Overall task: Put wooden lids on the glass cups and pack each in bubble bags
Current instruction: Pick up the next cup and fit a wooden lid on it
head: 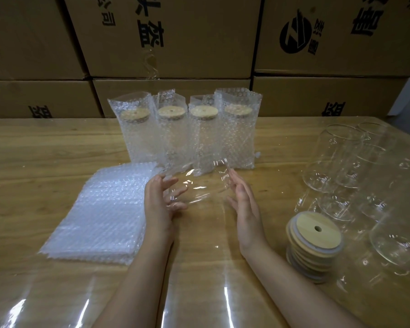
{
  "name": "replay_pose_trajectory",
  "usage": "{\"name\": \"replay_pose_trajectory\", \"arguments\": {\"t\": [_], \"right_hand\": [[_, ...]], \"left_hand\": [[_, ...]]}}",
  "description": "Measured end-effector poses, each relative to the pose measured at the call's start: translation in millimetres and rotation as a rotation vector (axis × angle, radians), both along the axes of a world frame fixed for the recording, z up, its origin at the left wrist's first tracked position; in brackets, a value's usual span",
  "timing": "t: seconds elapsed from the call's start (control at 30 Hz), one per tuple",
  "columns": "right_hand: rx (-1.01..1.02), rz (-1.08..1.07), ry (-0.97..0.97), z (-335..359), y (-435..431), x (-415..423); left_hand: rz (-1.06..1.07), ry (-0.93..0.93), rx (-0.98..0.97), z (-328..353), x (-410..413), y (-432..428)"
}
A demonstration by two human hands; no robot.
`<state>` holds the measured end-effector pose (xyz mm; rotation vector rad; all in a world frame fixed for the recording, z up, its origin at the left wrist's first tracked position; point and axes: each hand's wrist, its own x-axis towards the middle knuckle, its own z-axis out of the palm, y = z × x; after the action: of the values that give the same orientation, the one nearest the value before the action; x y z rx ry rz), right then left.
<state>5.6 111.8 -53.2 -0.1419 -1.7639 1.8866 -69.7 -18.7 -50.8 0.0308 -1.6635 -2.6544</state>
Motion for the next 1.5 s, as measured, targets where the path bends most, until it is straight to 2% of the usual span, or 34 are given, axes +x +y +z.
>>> {"name": "replay_pose_trajectory", "arguments": {"t": [0.23, 0.57, 0.7, 0.97, 1.17, 1.37, 1.5], "right_hand": [[0.014, -0.007, 0.010, -1.6, -1.4, 2.0], [0.091, -0.048, 0.062, -0.1, -0.2, 4.3], [0.082, -0.083, 0.047, -2.0, 1.5, 1.8], [-0.076, -0.013, -0.002, -4.3, 4.1, -2.7], [-0.079, 0.080, -0.031, -5.4, -1.7, -0.8], [-0.037, 0.069, -0.071, -5.1, -5.6, 0.5], [-0.045, 0.037, -0.024, -5.2, -5.3, 1.4]], "left_hand": [[0.024, 0.079, -0.072, -5.4, -1.5, 1.7], [0.069, 0.133, -0.288, -3.6, 4.7, 4.3], [0.018, 0.178, -0.327, 0.3, 11.9, 5.1], [-0.038, 0.191, -0.170, 4.3, 11.2, -0.1], [0.002, 0.083, -0.056, 3.0, 7.2, -0.6], [0.058, 0.091, -0.068, 4.6, 8.8, 0.5], [0.084, 0.132, -0.109, 6.1, 11.8, 1.8]]}}
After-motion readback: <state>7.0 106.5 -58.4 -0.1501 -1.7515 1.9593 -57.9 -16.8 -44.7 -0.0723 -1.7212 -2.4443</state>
